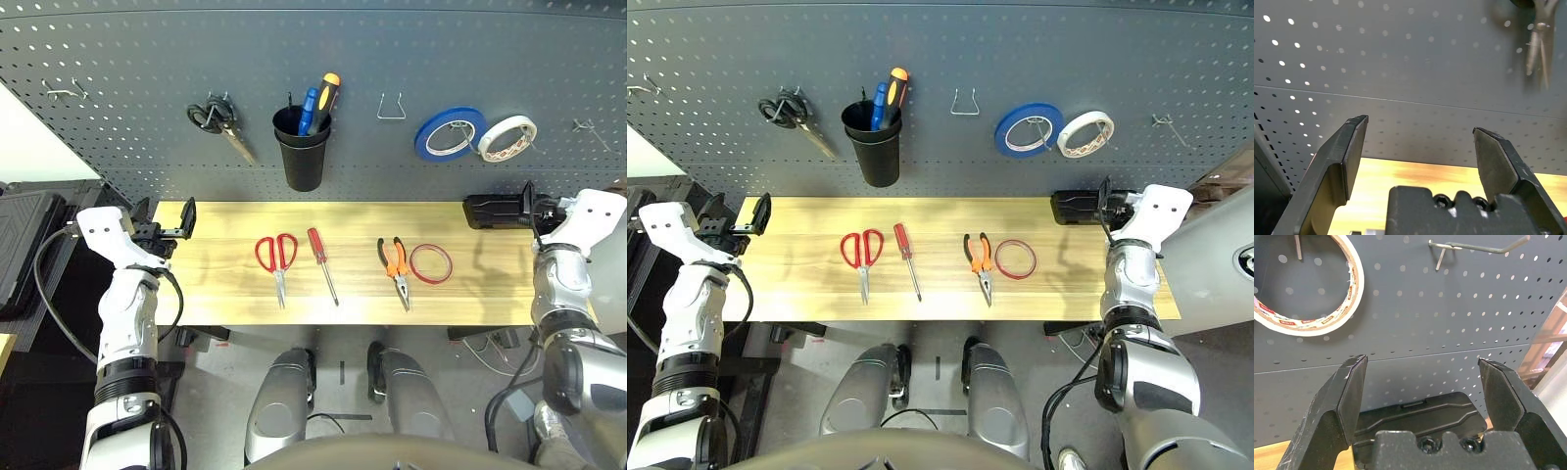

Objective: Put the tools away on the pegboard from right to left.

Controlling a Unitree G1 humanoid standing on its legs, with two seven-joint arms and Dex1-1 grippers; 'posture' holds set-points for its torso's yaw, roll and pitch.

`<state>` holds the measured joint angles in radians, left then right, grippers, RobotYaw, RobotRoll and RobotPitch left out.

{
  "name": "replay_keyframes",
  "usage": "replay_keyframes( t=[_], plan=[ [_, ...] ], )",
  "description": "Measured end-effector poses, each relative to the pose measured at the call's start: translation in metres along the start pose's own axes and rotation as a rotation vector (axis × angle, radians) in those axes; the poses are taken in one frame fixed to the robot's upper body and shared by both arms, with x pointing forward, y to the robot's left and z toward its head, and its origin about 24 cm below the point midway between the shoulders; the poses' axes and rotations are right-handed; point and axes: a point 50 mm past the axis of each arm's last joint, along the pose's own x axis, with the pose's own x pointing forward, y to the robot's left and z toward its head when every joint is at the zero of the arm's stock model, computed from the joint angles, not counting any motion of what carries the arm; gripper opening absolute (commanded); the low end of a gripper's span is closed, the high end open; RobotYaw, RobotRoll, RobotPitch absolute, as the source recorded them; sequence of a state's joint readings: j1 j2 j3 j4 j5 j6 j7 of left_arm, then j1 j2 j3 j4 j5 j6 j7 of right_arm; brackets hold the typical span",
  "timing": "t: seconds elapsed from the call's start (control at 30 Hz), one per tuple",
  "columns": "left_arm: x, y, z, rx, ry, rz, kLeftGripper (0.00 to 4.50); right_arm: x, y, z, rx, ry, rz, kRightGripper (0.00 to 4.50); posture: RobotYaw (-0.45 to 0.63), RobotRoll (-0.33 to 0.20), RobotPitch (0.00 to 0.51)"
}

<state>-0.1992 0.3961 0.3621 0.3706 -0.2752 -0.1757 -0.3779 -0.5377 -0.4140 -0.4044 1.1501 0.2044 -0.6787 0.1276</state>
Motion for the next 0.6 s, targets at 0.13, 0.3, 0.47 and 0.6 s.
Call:
replay_keyframes(
  t=[0.13, 0.3, 0.47, 0.6],
  plan=[
    [0.002, -0.001, 0.001, -0.001, -0.005, -0.004, 4.46, 0.000, 0.000, 0.000, -0.001, 0.000, -0.001, 4.50, 0.20, 0.000, 0.148],
    [0.003, -0.006, -0.001, -0.007, 0.000, -0.034, 4.46, 0.000, -0.002, 0.000, -0.028, 0.012, 0.018, 4.50, 0.19, 0.000, 0.157],
    [-0.004, -0.033, -0.009, -0.029, 0.057, -0.216, 4.46, 0.004, -0.012, -0.001, -0.145, 0.110, 0.138, 4.50, 0.17, 0.000, 0.173],
    [-0.016, -0.058, -0.013, -0.033, 0.116, -0.408, 4.46, 0.008, -0.018, 0.001, -0.222, 0.190, 0.251, 4.50, 0.16, 0.000, 0.178]
  ],
)
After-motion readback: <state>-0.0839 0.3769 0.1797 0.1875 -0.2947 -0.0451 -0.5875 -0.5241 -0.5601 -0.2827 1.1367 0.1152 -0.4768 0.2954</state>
